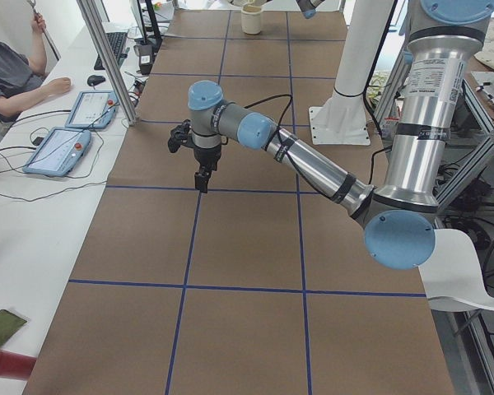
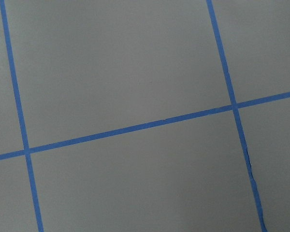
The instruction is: Left arm hands cup to right arm to dump lemon
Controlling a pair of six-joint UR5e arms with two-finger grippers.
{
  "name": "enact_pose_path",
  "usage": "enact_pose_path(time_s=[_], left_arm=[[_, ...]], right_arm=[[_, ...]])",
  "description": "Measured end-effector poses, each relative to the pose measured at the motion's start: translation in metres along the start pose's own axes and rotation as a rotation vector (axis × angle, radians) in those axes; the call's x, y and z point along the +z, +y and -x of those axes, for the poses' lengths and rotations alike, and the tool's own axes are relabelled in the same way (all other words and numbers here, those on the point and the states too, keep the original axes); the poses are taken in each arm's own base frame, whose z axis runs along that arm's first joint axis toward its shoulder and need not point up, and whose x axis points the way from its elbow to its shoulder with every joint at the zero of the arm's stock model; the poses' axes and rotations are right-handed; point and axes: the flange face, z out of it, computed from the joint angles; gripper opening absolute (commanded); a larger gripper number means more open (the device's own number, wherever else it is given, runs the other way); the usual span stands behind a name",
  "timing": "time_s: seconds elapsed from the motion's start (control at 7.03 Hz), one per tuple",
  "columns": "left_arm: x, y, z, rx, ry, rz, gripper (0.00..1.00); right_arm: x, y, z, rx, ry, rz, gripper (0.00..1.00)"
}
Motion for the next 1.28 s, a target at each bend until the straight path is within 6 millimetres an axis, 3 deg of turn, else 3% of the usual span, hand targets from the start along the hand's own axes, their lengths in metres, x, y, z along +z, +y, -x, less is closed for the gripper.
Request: enact_pose_path(time_s=[0.57,0.85,1.28], left_arm=[[-0.003,-0.001,-0.004,0.009,0.002,-0.007,1.0],[-0.004,-0.001,-0.006,0.012,0.004,-0.009,1.0],[-0.005,-0.002,-0.007,0.014,0.004,-0.011,1.0]], right_arm=[[0.024,-0.014,-0.01,0.367,-0.035,-0.049,0.0],[0.024,-0.025,-0.011,0.487,-0.075,-0.075,0.0],[0.024,-0.034,-0.006,0.681,-0.129,-0.091,0.08]])
